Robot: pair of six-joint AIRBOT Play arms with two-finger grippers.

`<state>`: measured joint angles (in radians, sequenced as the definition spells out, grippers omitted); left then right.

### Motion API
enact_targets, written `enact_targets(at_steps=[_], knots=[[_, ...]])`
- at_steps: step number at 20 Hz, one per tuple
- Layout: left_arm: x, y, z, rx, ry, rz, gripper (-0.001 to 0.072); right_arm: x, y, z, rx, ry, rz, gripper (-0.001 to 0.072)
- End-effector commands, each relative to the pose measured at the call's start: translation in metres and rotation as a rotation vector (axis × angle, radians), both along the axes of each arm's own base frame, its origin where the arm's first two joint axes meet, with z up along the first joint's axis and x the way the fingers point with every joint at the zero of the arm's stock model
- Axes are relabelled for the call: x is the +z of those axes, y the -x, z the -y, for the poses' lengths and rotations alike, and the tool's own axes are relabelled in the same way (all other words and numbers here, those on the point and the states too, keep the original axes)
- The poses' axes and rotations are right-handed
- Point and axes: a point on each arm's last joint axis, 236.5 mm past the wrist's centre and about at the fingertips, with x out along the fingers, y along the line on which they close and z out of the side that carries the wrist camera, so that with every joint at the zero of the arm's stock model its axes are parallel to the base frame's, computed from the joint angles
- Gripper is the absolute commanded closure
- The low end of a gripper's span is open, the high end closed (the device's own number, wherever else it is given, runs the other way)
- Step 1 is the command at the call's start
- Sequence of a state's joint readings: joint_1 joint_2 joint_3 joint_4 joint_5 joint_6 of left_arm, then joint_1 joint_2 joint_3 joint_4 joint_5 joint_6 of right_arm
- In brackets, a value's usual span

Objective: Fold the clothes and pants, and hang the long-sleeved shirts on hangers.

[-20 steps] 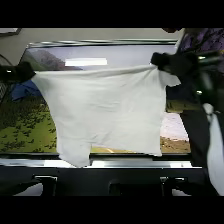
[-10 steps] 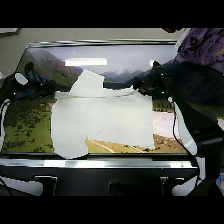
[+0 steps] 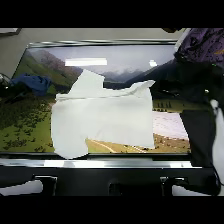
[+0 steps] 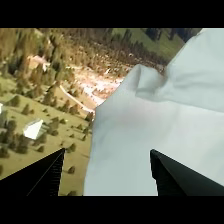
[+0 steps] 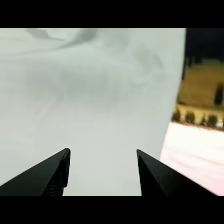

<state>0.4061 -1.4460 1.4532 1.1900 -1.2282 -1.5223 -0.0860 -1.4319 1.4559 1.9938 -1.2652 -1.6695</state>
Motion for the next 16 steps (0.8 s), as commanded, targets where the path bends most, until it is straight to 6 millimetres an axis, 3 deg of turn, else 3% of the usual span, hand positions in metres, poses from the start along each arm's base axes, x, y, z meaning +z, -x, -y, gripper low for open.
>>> enact_targets(at_steps=[1,4,7,9,16], knots=[[0.004,0.041,-0.009,0.053,0.02,-0.008,0.0095,-0.026,0.093,0.034,-0.05,-0.112,-0.125,0.0232],[-0.014,0.06,0.001,0.055,0.042,-0.053,0.0095,-0.089,0.174,0.019,-0.129,-0.21,-0.297,0.0219],[-0.025,0.065,0.003,0.055,0.056,-0.082,0.0095,-0.135,0.226,-0.003,-0.145,-0.27,-0.441,0.0218],[-0.025,0.065,0.003,0.055,0.056,-0.083,0.0095,-0.152,0.238,-0.008,-0.155,-0.276,-0.454,0.0218],[-0.025,0.066,0.004,0.059,0.061,-0.086,0.0096,-0.168,0.218,-0.022,-0.2,-0.382,-0.427,0.0193]])
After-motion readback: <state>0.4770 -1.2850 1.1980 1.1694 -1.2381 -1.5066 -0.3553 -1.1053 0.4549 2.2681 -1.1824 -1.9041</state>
